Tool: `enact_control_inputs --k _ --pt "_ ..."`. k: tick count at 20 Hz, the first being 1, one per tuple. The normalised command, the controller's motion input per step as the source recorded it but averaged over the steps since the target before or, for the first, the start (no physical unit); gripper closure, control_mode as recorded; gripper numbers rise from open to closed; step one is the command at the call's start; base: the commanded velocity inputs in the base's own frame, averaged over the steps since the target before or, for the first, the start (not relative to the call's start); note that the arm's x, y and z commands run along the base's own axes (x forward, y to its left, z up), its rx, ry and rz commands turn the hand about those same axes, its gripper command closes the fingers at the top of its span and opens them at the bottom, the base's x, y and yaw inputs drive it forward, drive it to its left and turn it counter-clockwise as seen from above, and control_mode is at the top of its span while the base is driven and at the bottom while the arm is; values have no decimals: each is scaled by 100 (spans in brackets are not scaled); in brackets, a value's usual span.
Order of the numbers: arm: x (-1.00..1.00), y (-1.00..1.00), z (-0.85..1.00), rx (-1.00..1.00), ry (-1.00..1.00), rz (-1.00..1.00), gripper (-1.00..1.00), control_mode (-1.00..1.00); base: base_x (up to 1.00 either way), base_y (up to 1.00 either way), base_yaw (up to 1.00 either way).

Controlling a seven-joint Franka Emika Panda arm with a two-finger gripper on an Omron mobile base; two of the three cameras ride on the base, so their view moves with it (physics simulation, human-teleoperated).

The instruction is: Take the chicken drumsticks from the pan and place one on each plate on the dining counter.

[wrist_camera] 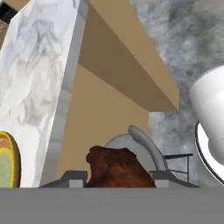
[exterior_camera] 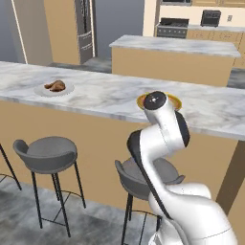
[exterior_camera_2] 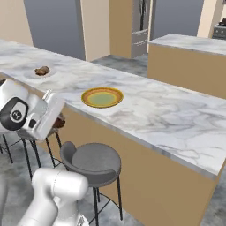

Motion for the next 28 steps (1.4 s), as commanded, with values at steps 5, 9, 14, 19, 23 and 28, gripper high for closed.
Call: enact_control_inputs --k 5,9,14,19,23,28 --pt "6 -82 80 29 18 0 100 -100 0 0 0" --pt "54 -36 16 14 7 0 100 -100 0 0 0" --pt "83 -2 0 0 7 0 100 -100 0 0 0" --pt "84 1 -9 -2 6 0 100 -100 0 0 0" --pt "80 0 -33 -3 0 0 100 -100 0 0 0" --pt "85 0 -23 0 1 0 100 -100 0 0 0"
